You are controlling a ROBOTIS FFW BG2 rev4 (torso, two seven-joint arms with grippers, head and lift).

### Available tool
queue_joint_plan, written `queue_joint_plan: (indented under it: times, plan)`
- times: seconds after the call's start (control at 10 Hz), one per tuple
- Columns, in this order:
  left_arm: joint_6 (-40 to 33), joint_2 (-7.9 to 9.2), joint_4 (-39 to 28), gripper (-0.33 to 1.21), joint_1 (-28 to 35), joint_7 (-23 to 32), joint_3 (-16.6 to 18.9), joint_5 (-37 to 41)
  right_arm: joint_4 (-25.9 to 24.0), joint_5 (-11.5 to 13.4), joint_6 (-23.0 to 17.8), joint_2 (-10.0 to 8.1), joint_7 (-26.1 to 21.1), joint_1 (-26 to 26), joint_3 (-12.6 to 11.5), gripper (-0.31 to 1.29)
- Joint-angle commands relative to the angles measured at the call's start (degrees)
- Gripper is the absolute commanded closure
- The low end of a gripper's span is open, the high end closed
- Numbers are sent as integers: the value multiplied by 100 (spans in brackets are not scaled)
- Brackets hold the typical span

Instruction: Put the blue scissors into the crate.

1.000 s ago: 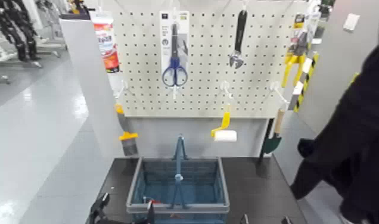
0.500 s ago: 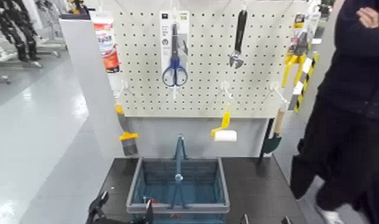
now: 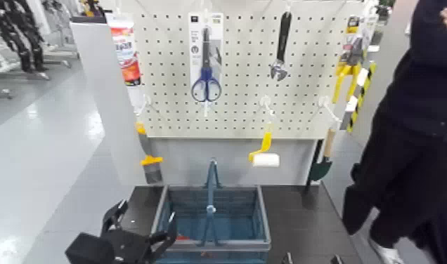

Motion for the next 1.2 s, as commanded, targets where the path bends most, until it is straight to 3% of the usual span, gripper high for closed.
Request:
queue_joint_plan:
  times: [0.1,0.7,1.2]
  plan:
    - [420,-65,-148,11,-345,-417,230,154,0,0,0,10,0,-7,0,15]
    - [1351,-74,-130,14,-1347,-1401,529,646,9,-44,-26,18,0,-25,18,15]
    - [1791,-65,-7,16,-1997,-1700,845,839,27,-106,-53,10,0,-42,44,15]
